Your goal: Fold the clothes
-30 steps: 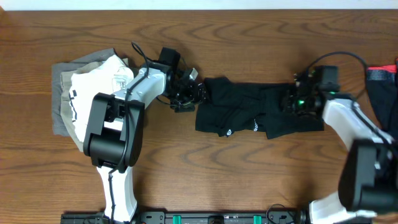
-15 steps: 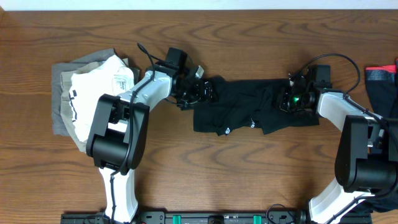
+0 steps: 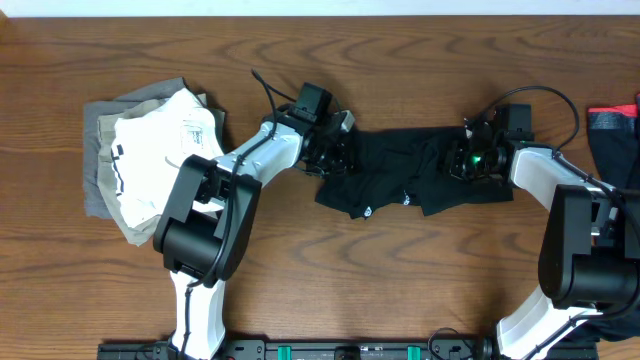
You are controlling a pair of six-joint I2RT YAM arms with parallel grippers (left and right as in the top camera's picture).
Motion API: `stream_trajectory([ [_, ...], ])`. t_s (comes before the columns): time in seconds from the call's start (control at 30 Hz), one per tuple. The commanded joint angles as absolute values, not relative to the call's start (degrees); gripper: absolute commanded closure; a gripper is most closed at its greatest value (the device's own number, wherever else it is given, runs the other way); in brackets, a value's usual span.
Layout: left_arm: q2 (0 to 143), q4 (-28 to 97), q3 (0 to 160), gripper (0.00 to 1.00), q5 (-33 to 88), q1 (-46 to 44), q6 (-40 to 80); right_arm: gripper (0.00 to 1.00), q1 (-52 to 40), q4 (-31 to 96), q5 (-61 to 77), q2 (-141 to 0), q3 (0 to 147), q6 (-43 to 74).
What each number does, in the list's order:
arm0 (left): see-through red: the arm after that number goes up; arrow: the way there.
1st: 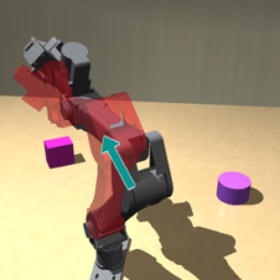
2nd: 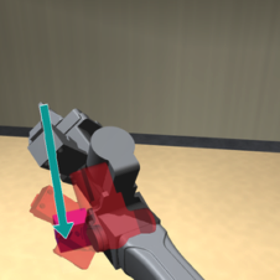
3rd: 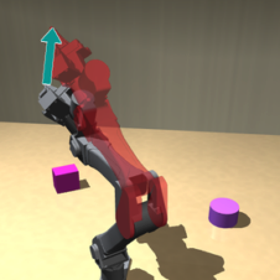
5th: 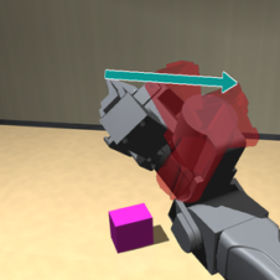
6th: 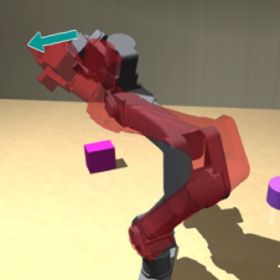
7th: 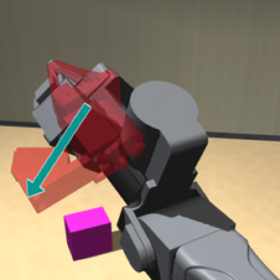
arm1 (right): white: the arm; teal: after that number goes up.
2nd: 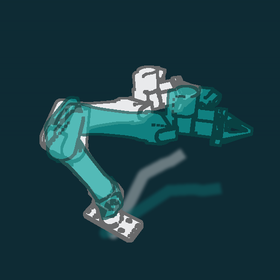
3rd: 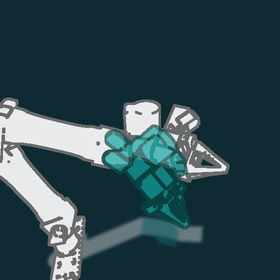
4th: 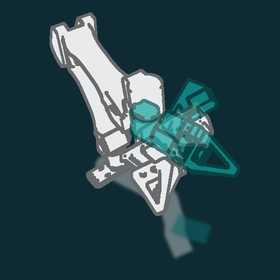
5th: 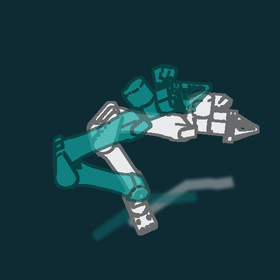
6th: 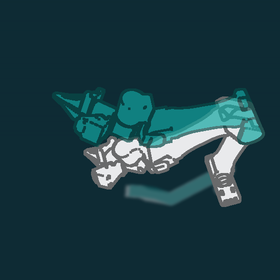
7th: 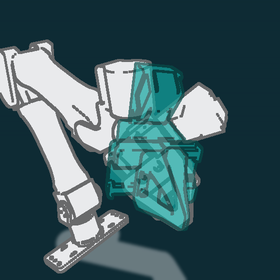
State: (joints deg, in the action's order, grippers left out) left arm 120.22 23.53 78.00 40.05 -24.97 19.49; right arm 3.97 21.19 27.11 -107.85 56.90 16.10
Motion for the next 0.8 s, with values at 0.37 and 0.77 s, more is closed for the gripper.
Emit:
stream_trajectory([
  [0.37, 115.35, 45.39, 85.19, 0.94, 34.41, -17.43, 8.60, 0.93, 6.98, 26.68, 21.91, -102.45, 53.56, 9.87],
  [0.77, 111.53, 68.75, 106.61, 0.94, 16.67, -16.56, -0.30, 0.73, 7.55, 29.39, 22.09, -83.68, 53.56, 11.38],
])
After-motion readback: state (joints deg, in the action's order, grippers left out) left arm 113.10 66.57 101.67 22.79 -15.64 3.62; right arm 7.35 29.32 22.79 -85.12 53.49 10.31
